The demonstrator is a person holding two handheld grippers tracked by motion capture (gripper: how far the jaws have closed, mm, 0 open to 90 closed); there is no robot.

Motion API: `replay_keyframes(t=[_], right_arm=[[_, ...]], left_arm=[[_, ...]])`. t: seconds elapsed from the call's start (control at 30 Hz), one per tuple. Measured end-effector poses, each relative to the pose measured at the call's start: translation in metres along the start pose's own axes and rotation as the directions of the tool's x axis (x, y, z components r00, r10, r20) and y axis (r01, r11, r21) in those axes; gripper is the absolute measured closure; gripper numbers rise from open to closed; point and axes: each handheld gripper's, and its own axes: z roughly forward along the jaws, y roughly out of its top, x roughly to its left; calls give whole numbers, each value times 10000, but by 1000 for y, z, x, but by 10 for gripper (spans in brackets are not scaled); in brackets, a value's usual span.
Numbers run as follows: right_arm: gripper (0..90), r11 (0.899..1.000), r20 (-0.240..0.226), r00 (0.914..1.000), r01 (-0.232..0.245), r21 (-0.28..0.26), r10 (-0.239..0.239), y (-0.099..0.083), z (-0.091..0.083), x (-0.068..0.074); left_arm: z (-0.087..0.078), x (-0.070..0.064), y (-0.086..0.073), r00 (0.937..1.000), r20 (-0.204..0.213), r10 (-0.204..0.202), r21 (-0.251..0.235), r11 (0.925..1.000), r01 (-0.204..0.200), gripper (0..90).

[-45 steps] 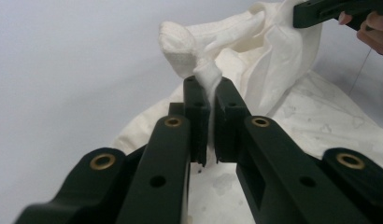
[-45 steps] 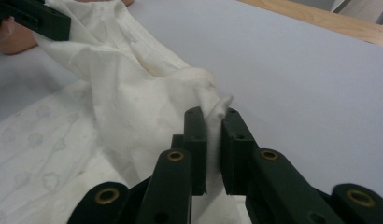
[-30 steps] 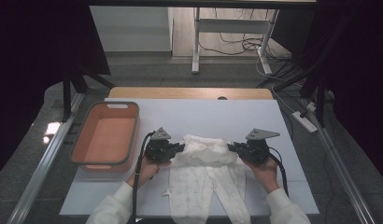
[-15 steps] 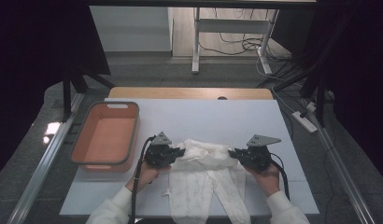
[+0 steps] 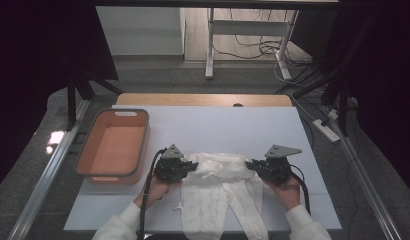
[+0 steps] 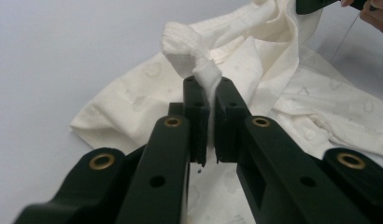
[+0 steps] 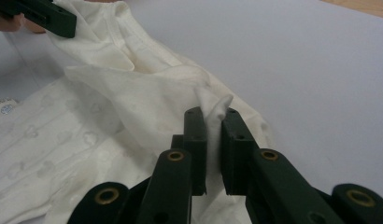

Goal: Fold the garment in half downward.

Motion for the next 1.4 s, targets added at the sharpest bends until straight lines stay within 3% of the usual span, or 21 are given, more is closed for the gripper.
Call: replay_keyframes(t=[0.67,1.3,1.4], right_arm=[[820,9998,-228,9995,205,79,-203,-12,-17,17],[817,9969,-246,9972,707,344,-699,-19,-25,32],[810,9968,-263,9968,761,260,-754,-21,-32,37]], left_arm=[[-11,-20,-13,9994,201,298,77,9995,-300,845],[-18,-27,-24,9988,366,338,209,9992,-346,842],[-23,-33,-26,9973,459,570,145,9982,-578,834]])
